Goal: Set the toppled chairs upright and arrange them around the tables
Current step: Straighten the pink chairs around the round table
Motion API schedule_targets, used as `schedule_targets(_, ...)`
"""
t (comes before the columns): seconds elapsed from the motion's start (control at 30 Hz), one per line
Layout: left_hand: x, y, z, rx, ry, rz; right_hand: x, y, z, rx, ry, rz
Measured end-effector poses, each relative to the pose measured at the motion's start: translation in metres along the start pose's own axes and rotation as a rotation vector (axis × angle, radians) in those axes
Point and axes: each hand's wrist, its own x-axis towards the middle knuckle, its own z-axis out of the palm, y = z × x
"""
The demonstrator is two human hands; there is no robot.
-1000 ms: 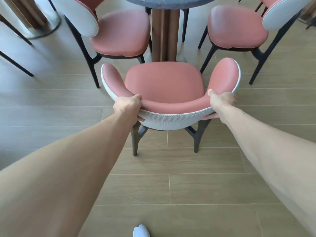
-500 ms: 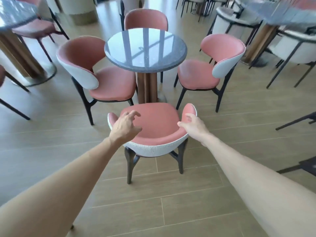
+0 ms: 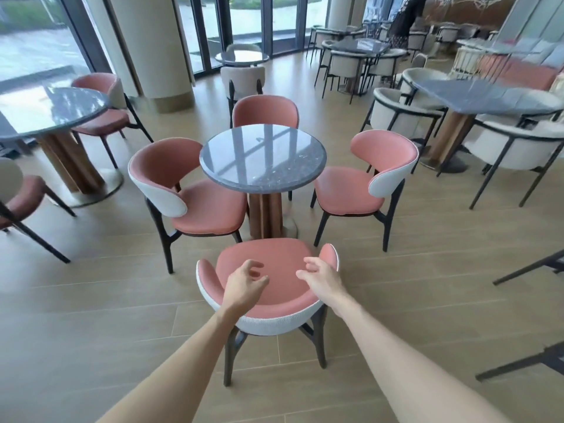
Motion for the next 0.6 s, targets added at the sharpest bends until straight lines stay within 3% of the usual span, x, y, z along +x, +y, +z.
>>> schedule_targets(0.2,0.018,0.002,0.001,-0.099,0.101,-0.098,0.041,0.002,-0.011,0.004,-0.048,-0.002)
schedule_targets(0.33,0.023,-0.019,0.008,-0.214,0.132,-0.264,0.066,0.017,0.001,0.104,-0.061,0.096)
schedule_targets(0.5,0.048,-0.069,0.017,-0.425,0.261,-0.663,0.097,0.059,0.034,0.224,0.203,0.478)
schedule_targets(0.6,0.067,-0.106,0.026,-0.620,0.285,-0.918,0.111,0.089,0.048,0.391,0.241,0.728)
